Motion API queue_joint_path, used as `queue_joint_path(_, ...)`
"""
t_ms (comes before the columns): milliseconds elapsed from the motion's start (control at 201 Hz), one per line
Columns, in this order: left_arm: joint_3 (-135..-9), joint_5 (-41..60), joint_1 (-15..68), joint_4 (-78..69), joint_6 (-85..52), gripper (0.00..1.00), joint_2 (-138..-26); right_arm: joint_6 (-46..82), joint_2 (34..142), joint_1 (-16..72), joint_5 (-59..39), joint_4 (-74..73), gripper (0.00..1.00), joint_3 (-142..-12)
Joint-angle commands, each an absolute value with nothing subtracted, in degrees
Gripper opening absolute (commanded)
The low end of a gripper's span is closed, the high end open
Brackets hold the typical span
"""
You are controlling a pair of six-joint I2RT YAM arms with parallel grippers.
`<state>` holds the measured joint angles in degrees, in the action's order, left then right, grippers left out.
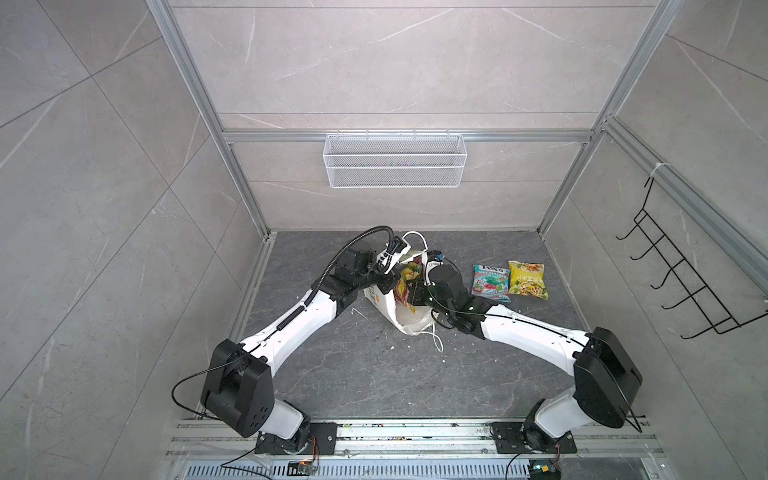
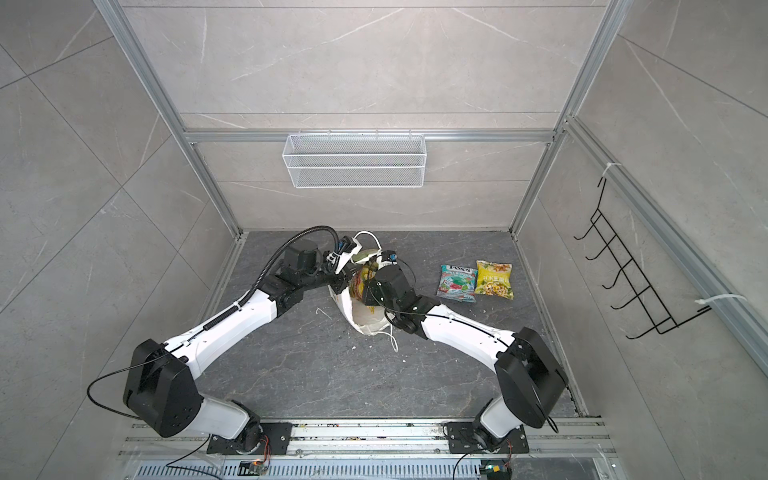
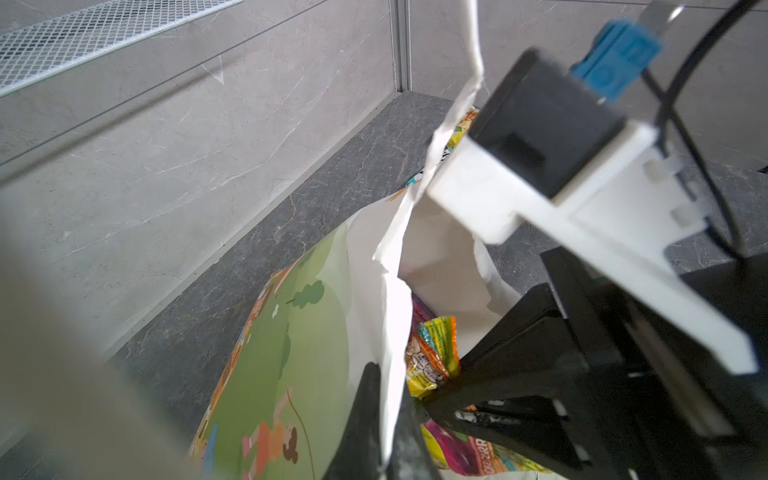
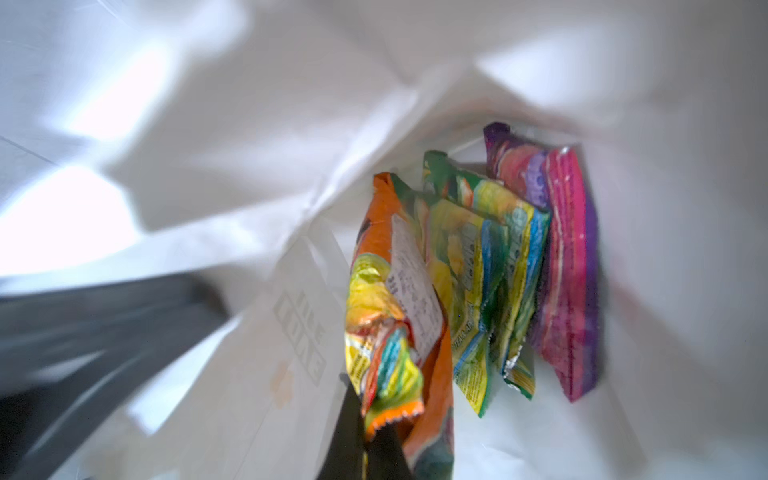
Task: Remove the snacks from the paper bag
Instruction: 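Grasp the orange Fox's fruit candy bag and lift it out with the right gripper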
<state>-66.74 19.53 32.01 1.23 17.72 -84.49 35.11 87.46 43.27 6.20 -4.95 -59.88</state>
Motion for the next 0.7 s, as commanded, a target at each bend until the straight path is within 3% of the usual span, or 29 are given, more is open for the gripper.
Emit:
queue_joint_path(0, -68.54, 20.24, 32.35, 0.18, 17.01, 0.00, -84.11, 31.73, 83.22, 43.16, 5.78, -5.71, 0.00, -59.16)
queue_joint_path(692, -70.48, 16.91, 32.34, 0.21, 15.58, 0.00, -85.67, 19.28, 63.49, 41.16, -1.40, 2.96, 0.00, -54.14)
